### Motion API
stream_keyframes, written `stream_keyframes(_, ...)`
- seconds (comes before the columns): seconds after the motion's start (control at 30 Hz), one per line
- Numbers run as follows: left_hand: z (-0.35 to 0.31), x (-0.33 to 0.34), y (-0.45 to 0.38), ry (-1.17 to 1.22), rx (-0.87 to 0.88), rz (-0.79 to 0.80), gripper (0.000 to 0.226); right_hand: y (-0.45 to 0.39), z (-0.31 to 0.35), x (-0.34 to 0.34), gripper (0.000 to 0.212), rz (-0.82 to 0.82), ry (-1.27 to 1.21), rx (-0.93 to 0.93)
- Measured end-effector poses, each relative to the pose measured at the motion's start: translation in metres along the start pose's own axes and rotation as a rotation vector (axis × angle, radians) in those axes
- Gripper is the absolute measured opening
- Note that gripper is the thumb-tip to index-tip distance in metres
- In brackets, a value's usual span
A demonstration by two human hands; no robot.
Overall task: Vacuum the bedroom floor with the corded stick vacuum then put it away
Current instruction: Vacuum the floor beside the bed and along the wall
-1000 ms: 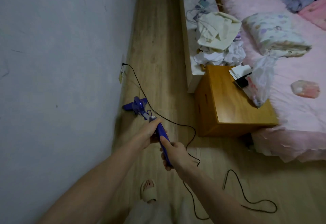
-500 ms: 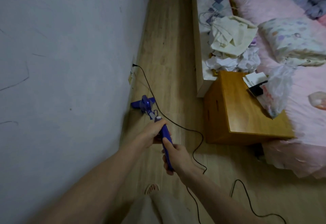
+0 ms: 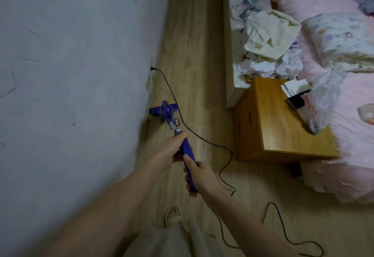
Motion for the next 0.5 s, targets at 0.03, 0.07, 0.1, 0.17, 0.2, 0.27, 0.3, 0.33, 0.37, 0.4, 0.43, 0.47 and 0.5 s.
stream_keyframes(0.03, 0.000, 0.003, 0.000, 0.025, -0.001, -0.013, 0.022, 0.000, 0.001, -0.002, 0.038, -0.009, 0.001, -0.002)
stream_keyframes(0.07, 0.000, 0.007, 0.001, 0.044, -0.001, -0.023, 0.021, 0.001, 0.002, -0.006, 0.037, -0.015, 0.006, -0.005)
stream_keyframes(0.1, 0.000, 0.011, 0.003, 0.049, -0.001, -0.030, 0.020, 0.004, 0.004, -0.010, 0.037, -0.020, 0.011, -0.004)
stream_keyframes(0.17, 0.001, 0.022, 0.010, 0.060, -0.008, -0.030, 0.019, 0.013, 0.005, -0.021, 0.038, -0.027, 0.014, 0.010)
stream_keyframes(0.2, 0.003, 0.029, 0.016, 0.073, -0.015, -0.023, 0.020, 0.020, 0.004, -0.027, 0.039, -0.030, 0.016, 0.020)
stream_keyframes(0.27, 0.010, 0.044, 0.030, 0.101, -0.028, -0.007, 0.019, 0.035, 0.000, -0.041, 0.040, -0.033, 0.025, 0.033)
stream_keyframes(0.3, 0.015, 0.052, 0.037, 0.111, -0.034, -0.004, 0.019, 0.044, -0.003, -0.047, 0.039, -0.032, 0.029, 0.037)
stream_keyframes(0.33, 0.020, 0.060, 0.045, 0.119, -0.041, -0.001, 0.019, 0.053, -0.007, -0.054, 0.039, -0.028, 0.033, 0.040)
stream_keyframes(0.37, 0.025, 0.069, 0.052, 0.124, -0.049, 0.007, 0.020, 0.062, -0.011, -0.061, 0.037, -0.019, 0.039, 0.040)
stream_keyframes(0.4, 0.031, 0.076, 0.059, 0.133, -0.055, 0.018, 0.020, 0.071, -0.016, -0.068, 0.035, -0.010, 0.046, 0.041)
stream_keyframes(0.43, 0.037, 0.084, 0.065, 0.141, -0.059, 0.028, 0.021, 0.079, -0.022, -0.075, 0.032, -0.001, 0.052, 0.043)
stream_keyframes(0.47, 0.043, 0.091, 0.071, 0.156, -0.063, 0.030, 0.021, 0.086, -0.028, -0.081, 0.030, 0.001, 0.057, 0.044)
stream_keyframes(0.5, 0.050, 0.097, 0.075, 0.173, -0.064, 0.027, 0.022, 0.092, -0.035, -0.087, 0.029, -0.003, 0.059, 0.041)
Point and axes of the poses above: each hand's wrist, its own y-axis away from the middle knuckle, its own x-axis out of the palm, z = x × y, the point moved 3 cm from there along -y, towards the middle knuckle, and after that the axes turned 2 degrees about z, right-handed, at the moved point
